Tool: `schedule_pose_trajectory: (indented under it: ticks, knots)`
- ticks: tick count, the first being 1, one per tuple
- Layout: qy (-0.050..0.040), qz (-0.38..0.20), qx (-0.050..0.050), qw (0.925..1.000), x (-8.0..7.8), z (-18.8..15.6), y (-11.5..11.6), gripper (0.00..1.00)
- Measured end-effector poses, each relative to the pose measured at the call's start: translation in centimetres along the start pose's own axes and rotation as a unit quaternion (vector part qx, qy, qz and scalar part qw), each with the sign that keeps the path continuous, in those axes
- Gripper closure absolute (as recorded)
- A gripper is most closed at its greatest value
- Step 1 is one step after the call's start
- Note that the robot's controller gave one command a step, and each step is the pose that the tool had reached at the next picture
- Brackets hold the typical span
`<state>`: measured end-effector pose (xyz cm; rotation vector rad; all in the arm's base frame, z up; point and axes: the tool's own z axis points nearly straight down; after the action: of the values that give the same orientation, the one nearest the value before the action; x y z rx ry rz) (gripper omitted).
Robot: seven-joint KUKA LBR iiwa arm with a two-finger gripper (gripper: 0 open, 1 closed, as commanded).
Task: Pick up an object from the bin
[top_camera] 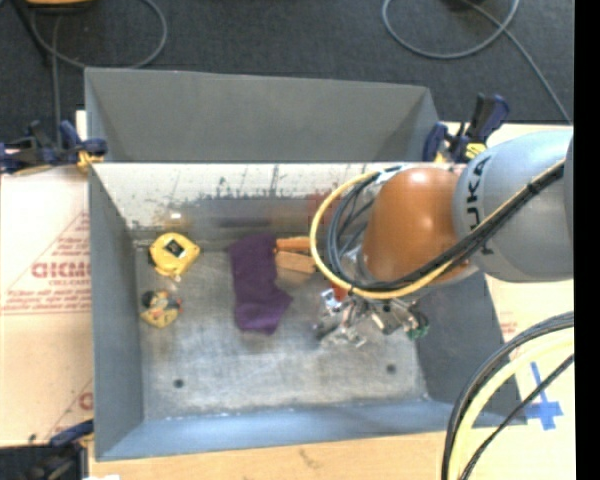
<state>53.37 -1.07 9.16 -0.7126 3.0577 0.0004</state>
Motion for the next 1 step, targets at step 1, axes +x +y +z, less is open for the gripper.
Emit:
schedule_pose_trajectory:
  ticks: [1]
  knots:
    - [-0.0001, 0.0, 0.0, 1.0, -0.01, -0.02, -0.03, 1.0]
